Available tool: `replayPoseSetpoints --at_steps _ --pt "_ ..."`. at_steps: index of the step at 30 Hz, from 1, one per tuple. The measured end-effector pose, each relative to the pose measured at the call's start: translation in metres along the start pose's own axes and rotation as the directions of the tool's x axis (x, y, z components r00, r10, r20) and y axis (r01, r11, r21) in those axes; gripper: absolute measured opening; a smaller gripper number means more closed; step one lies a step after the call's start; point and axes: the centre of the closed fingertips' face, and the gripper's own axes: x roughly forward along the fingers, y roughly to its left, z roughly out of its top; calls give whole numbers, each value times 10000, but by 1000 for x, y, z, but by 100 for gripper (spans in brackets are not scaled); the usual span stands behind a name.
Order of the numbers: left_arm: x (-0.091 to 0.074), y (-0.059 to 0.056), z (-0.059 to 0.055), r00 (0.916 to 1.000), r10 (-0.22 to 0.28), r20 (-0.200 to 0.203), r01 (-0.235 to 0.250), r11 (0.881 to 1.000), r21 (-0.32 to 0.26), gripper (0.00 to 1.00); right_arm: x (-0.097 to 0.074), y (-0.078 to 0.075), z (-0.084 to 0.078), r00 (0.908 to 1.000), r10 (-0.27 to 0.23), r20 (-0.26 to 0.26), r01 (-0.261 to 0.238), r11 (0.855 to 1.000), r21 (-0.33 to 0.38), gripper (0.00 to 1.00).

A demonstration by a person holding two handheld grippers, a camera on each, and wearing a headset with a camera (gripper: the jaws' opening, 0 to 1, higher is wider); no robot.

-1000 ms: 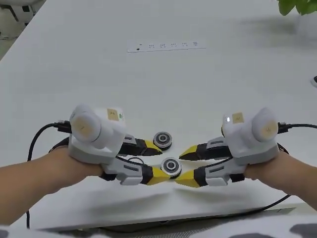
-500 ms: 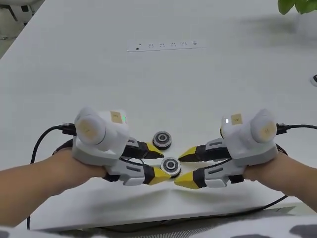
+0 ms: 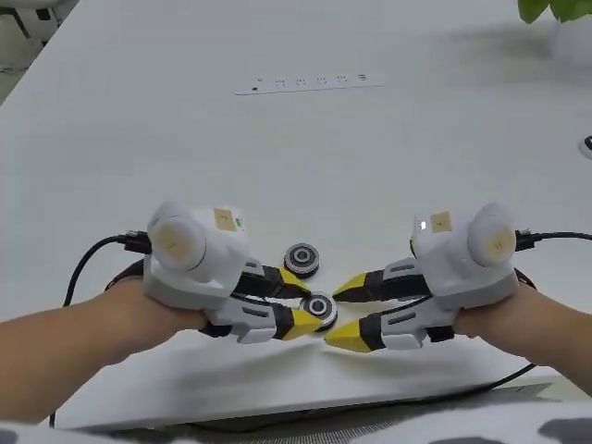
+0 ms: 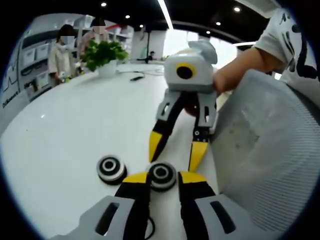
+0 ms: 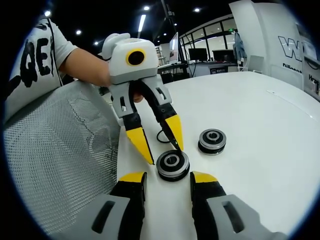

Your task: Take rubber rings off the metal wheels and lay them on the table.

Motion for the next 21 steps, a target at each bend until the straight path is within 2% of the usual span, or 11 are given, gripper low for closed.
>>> replayPoseSetpoints --at_steps 11,14,21 --pt "3 0 -1 9998 162 -67 -158 9985 533 17 1 0 1 10000 1 57 -1 10000 30 32" --pt "4 1 -1 9993 347 -150 -330 9942 1021 15 1 1 1 10000 -4 86 4 10000 52 32" --pt "6 4 -1 9988 459 -158 -437 9922 1165 14 0 -1 2 9998 -106 146 106 9999 15 32"
